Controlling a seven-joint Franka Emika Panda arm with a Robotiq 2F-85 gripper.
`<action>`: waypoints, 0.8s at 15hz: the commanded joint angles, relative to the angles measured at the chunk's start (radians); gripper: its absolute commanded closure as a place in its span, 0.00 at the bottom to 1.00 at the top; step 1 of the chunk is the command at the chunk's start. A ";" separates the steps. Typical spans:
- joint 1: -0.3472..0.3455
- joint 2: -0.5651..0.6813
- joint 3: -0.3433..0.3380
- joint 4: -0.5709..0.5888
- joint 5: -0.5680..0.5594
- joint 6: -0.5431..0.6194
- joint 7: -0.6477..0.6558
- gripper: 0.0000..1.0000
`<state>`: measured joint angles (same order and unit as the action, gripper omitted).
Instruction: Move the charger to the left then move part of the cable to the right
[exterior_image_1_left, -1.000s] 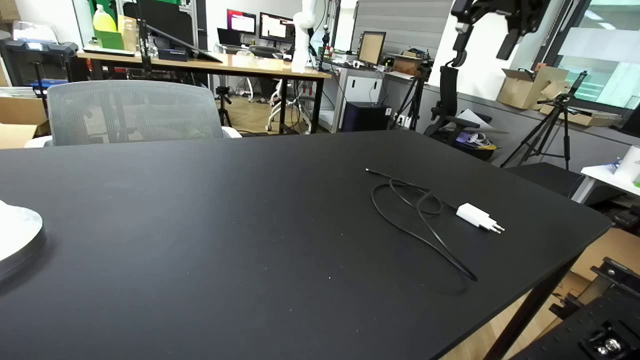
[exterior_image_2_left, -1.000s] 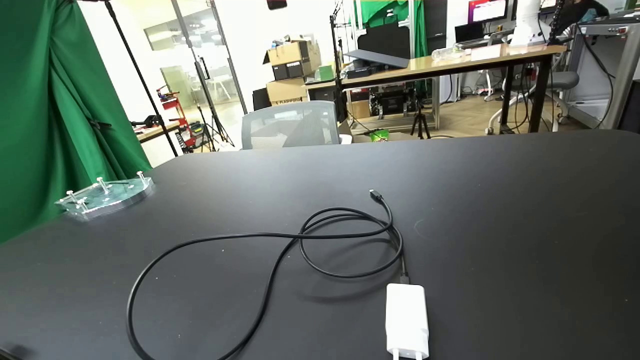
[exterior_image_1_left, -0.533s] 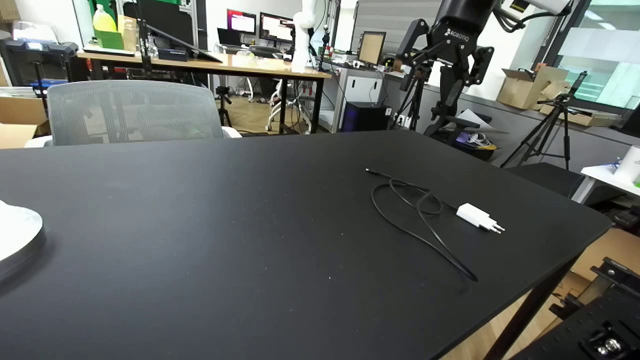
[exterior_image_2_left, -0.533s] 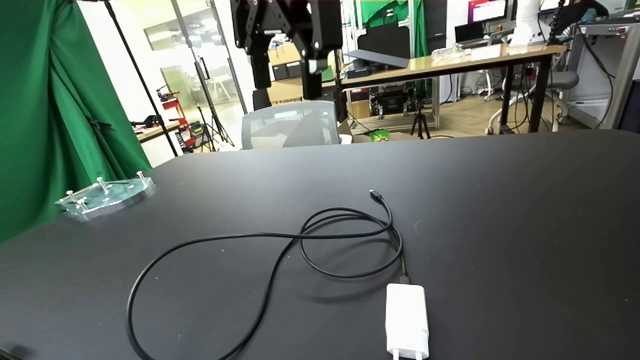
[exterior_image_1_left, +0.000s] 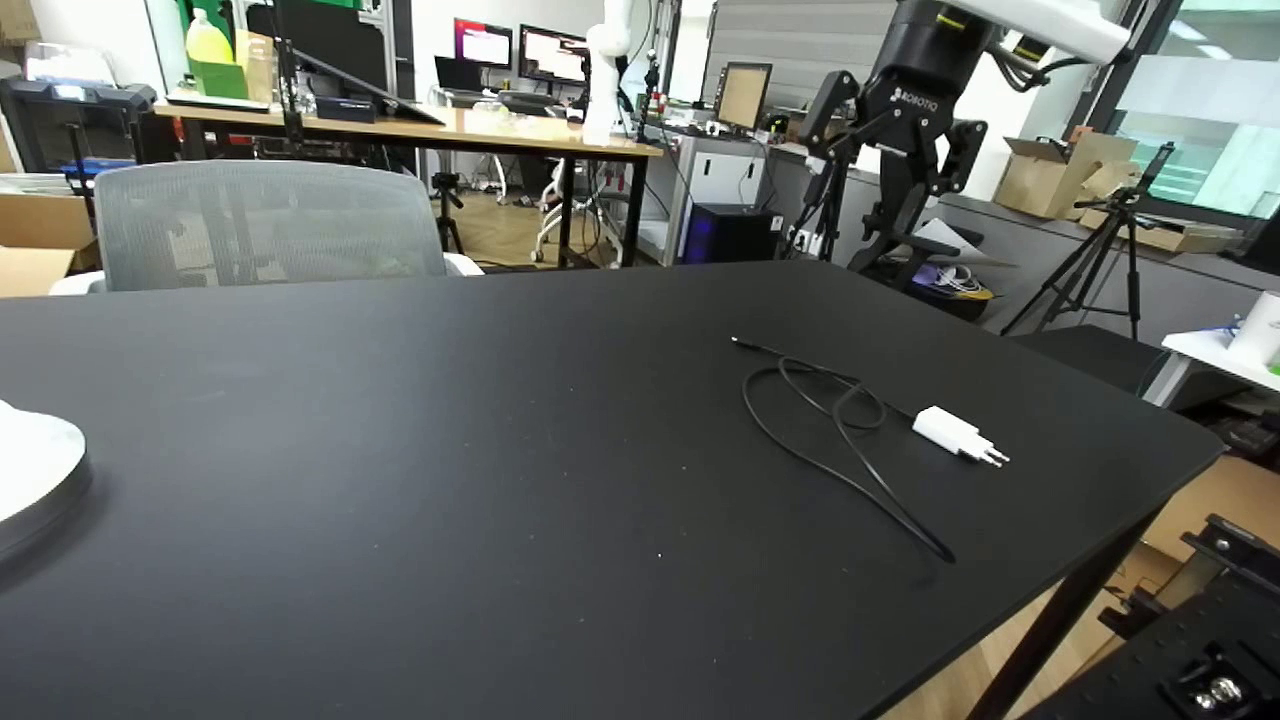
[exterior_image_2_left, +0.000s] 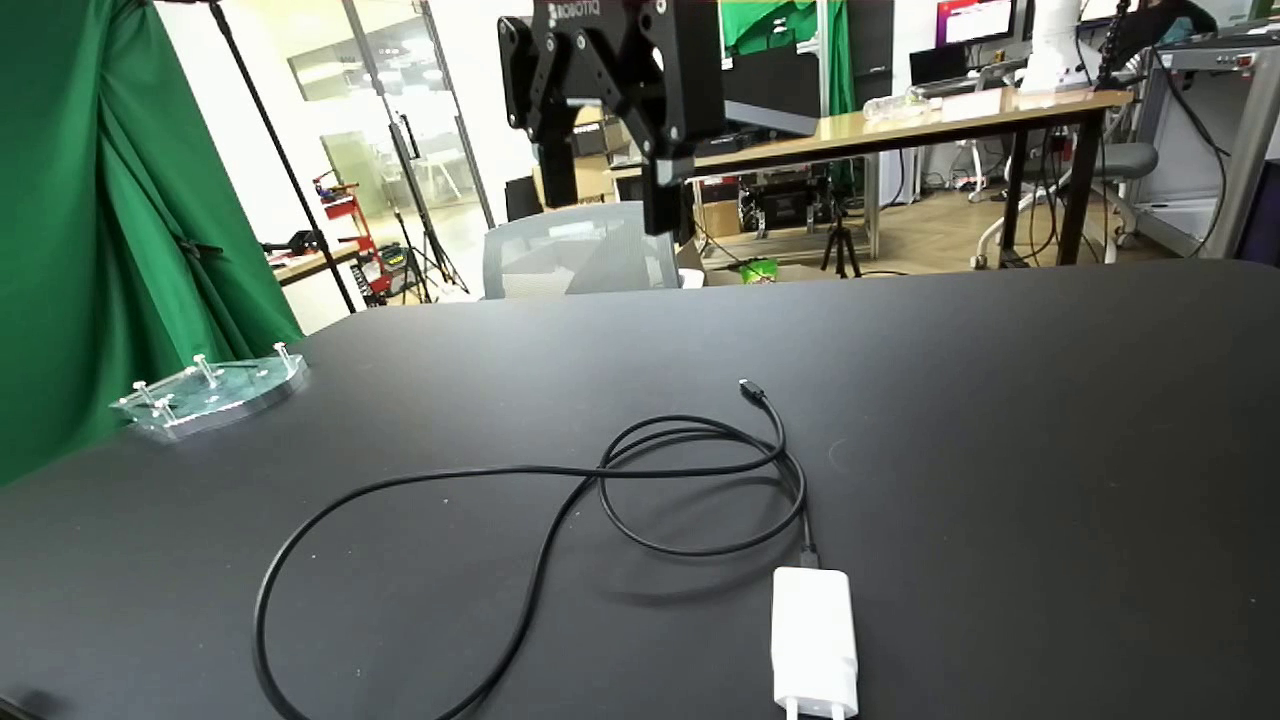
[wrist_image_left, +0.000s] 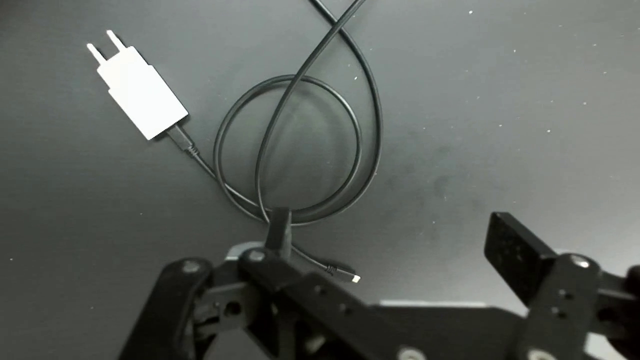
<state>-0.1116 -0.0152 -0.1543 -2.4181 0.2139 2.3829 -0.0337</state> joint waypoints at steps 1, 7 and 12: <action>-0.024 0.124 -0.003 0.040 0.047 0.034 -0.027 0.00; -0.036 0.316 0.030 0.135 0.069 0.032 -0.013 0.00; -0.027 0.411 0.049 0.253 0.027 0.008 0.020 0.00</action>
<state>-0.1368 0.3451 -0.1131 -2.2554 0.2713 2.4267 -0.0595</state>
